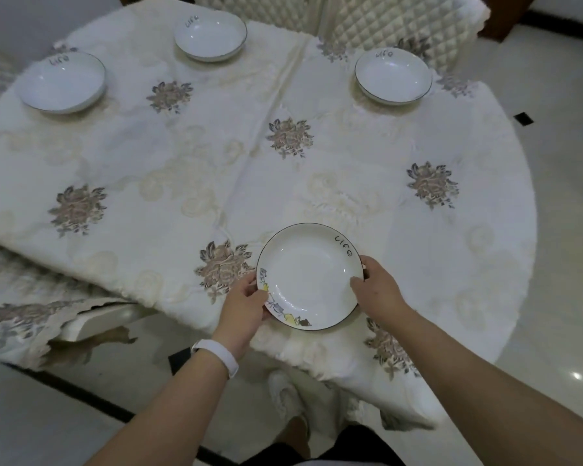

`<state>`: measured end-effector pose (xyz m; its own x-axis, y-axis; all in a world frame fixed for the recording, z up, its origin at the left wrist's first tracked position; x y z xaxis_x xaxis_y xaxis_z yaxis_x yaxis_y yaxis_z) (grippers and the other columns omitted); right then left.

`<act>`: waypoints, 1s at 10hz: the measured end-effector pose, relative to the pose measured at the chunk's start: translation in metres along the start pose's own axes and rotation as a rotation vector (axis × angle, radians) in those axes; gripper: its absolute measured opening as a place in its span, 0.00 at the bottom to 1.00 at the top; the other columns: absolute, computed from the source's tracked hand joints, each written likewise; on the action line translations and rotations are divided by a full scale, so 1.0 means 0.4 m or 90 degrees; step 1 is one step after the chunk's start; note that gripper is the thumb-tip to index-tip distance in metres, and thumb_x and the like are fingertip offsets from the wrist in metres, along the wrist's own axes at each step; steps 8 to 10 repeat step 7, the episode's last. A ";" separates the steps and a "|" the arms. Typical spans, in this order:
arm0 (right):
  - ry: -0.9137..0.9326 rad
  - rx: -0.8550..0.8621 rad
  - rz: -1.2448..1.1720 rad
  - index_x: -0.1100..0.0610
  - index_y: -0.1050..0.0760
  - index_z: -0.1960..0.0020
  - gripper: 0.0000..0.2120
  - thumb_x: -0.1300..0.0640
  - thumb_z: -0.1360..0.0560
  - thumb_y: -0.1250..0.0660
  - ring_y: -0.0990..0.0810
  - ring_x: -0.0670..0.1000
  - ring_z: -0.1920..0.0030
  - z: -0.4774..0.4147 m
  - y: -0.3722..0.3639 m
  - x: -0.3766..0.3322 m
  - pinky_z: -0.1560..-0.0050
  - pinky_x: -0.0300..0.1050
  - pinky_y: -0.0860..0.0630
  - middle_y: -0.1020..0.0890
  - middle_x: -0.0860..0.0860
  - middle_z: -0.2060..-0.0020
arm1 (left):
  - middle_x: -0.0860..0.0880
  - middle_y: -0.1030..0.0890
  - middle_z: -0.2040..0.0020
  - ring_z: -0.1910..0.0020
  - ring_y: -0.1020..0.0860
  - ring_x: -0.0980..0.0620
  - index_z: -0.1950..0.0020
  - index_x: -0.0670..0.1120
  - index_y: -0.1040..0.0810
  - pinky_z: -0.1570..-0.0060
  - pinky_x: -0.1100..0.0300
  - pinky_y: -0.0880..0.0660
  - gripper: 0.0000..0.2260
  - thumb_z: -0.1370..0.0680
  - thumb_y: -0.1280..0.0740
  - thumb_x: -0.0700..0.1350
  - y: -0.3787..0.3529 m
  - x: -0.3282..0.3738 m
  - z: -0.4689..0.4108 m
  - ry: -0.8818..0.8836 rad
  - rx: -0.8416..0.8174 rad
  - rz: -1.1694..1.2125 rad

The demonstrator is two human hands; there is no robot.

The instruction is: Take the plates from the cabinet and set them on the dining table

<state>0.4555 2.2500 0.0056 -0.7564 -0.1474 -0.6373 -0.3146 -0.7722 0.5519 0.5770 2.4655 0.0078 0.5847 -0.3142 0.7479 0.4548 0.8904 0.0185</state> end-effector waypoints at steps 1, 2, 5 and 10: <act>0.006 0.012 0.026 0.53 0.30 0.34 0.18 0.59 0.24 0.40 0.22 0.53 0.54 0.015 0.015 -0.010 0.60 0.43 0.28 0.22 0.45 0.56 | 0.47 0.17 0.50 0.56 0.18 0.52 0.41 0.46 0.24 0.62 0.62 0.21 0.16 0.24 0.40 0.31 0.020 0.018 0.026 0.004 0.013 0.023; 0.029 0.036 0.071 0.54 0.31 0.32 0.20 0.56 0.23 0.39 0.22 0.53 0.52 0.035 0.048 -0.033 0.53 0.46 0.28 0.23 0.48 0.52 | 0.49 0.20 0.47 0.50 0.21 0.51 0.37 0.46 0.25 0.53 0.58 0.24 0.15 0.23 0.38 0.35 0.053 0.049 0.054 -0.038 0.025 -0.034; 0.197 0.107 0.228 0.53 0.31 0.29 0.20 0.48 0.20 0.41 0.25 0.52 0.40 0.136 0.216 -0.207 0.43 0.47 0.30 0.25 0.51 0.35 | 0.52 0.23 0.43 0.55 0.23 0.66 0.37 0.52 0.25 0.61 0.74 0.28 0.14 0.22 0.35 0.42 0.095 0.300 0.203 -0.329 0.023 -0.238; 0.357 0.176 0.381 0.51 0.34 0.27 0.23 0.44 0.20 0.42 0.32 0.53 0.31 0.276 0.296 -0.336 0.36 0.50 0.32 0.29 0.49 0.30 | 0.56 0.28 0.36 0.40 0.29 0.53 0.32 0.51 0.28 0.40 0.58 0.34 0.18 0.22 0.35 0.48 0.077 0.422 0.324 -0.556 0.083 -0.560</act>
Point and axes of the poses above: each hand's wrist, its own z-axis away from the middle knuckle, its own y-axis out of the back of the hand, x = y × z, the point moved 4 cm from there along -z, towards the middle knuckle
